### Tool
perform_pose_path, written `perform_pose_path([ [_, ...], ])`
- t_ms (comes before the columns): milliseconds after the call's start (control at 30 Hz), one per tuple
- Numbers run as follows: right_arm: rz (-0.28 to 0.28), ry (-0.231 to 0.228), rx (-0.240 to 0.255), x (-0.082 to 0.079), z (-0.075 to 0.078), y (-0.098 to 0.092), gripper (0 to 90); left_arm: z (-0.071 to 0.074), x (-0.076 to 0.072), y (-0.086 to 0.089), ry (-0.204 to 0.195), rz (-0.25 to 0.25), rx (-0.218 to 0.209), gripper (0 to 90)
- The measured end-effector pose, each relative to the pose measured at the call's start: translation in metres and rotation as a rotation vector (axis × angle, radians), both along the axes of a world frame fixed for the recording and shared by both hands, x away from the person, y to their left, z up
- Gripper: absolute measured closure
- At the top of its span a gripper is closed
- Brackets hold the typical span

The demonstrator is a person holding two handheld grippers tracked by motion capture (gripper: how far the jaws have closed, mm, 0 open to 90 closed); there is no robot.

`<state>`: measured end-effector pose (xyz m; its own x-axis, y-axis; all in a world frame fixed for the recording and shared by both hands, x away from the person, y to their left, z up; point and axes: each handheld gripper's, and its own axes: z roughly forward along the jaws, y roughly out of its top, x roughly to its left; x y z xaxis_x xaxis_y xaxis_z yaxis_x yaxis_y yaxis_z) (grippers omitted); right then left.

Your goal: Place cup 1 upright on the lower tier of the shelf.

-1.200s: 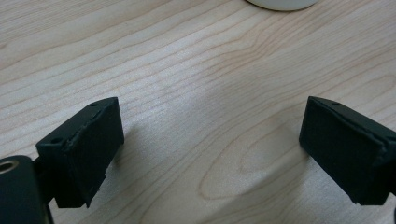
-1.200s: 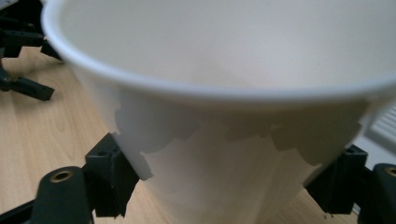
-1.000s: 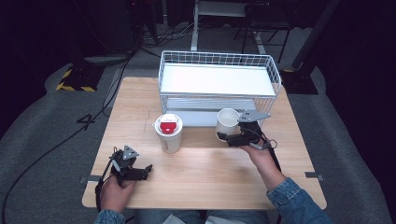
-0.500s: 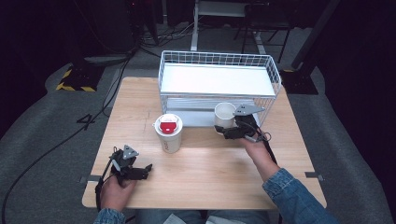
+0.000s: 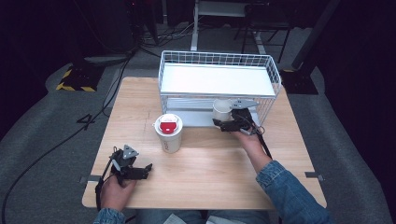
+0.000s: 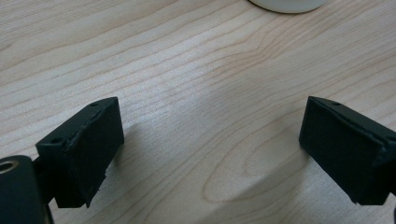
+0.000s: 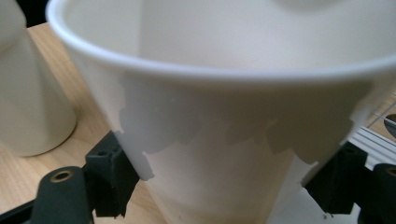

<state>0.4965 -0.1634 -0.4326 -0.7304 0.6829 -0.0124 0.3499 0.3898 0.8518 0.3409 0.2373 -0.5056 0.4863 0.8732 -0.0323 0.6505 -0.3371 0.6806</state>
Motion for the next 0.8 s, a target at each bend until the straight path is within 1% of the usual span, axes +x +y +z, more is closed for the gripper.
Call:
perform_pose_path([
  [33, -0.004, -0.003, -0.003, 0.004, -0.002, 0.002, 23.2, 0.000, 0.000, 0.000, 0.000, 0.000, 0.000, 7.1],
  [333, -0.028, -0.010, -0.003, 0.015, -0.011, 0.007, 23.2, 0.000, 0.000, 0.000, 0.000, 0.001, -0.001, 7.0],
  [533, -0.042, -0.018, 0.019, 0.023, -0.017, 0.006, 23.2, 0.000, 0.000, 0.000, 0.000, 0.000, 0.000, 7.0],
  [700, -0.036, -0.043, -0.009, 0.021, -0.021, 0.012, 23.2, 0.000, 0.000, 0.000, 0.000, 0.000, -0.001, 7.1],
  [800, -0.038, -0.041, -0.013, 0.022, -0.022, 0.013, 23.2, 0.000, 0.000, 0.000, 0.000, 0.000, 0.000, 7.0],
])
